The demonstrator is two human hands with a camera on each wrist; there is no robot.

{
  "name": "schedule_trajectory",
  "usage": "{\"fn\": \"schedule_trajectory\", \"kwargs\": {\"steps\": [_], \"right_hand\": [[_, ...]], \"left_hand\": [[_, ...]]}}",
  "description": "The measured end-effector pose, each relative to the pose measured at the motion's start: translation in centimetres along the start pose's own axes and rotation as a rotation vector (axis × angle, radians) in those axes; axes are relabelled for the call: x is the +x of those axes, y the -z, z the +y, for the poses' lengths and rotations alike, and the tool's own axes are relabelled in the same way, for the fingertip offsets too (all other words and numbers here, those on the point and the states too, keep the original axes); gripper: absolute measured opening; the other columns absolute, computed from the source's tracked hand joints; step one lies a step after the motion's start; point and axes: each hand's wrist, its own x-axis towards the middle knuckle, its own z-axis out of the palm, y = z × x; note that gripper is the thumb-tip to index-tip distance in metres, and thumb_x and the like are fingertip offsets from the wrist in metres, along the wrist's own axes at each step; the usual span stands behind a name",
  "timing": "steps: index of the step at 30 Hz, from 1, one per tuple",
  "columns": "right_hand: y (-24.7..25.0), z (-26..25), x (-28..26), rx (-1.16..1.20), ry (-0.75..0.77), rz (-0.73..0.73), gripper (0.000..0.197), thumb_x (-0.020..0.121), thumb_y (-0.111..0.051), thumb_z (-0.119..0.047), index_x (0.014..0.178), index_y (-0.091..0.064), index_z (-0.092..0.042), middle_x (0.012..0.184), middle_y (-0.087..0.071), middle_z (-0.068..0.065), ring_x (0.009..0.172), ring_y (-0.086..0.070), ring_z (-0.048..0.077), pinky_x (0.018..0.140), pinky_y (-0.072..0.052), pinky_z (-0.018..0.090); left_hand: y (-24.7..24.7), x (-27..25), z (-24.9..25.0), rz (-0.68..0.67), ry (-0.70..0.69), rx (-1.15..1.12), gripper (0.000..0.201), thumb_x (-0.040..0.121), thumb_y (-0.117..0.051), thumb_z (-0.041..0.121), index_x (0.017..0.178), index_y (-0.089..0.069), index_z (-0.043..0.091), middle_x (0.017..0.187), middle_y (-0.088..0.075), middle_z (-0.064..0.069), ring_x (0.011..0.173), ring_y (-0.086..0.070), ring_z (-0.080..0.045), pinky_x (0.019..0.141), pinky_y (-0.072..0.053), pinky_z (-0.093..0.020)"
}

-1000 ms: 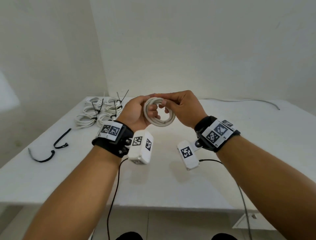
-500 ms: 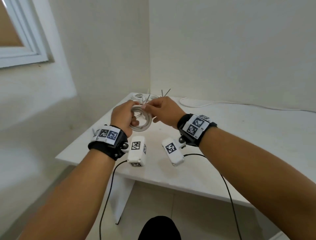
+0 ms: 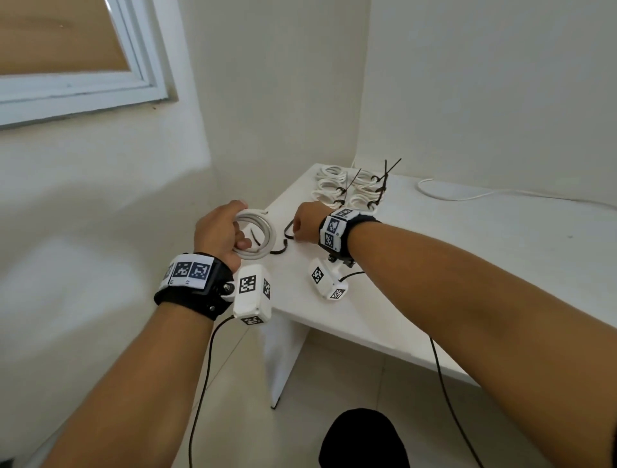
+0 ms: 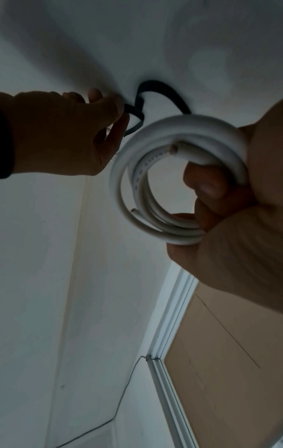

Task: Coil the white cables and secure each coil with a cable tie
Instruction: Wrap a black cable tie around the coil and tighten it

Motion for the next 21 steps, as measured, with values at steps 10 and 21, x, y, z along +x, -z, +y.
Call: {"fn": "schedule_trajectory", "kwargs": {"steps": [10,21], "right_hand": [[2.4,2.6,-1.8,0.238,-0.002,-0.011,0.015,0.090,-0.057,-0.010,0.093,-0.072,-0.007,0.078,-0.076,0.005,0.058,-0.067,0.012,0.047,-0.050,0.016],[3.8,13.9,-11.0,0.467,-0.227,0.341,0.018,0.087,-0.066,-0.033,0.079,-0.070,-0.017,0.066,-0.072,-0.001,0.058,-0.069,0.012,0.058,-0.059,0.026]], "left_hand": [[-1.1,0.2,-0.2,-0.039,0.030,-0.029,0.032,0.081,-0.067,0.013,0.060,-0.042,0.018,0.048,-0.022,0.004,0.042,-0.018,-0.015,0.042,-0.021,-0.022],[-10.9,-4.2,-3.9,-0.251,0.093,0.027,0.033,0.085,-0.063,0.013,0.062,-0.041,0.020,0.046,-0.020,0.006,0.040,-0.016,-0.013,0.041,-0.019,-0.020]]}}
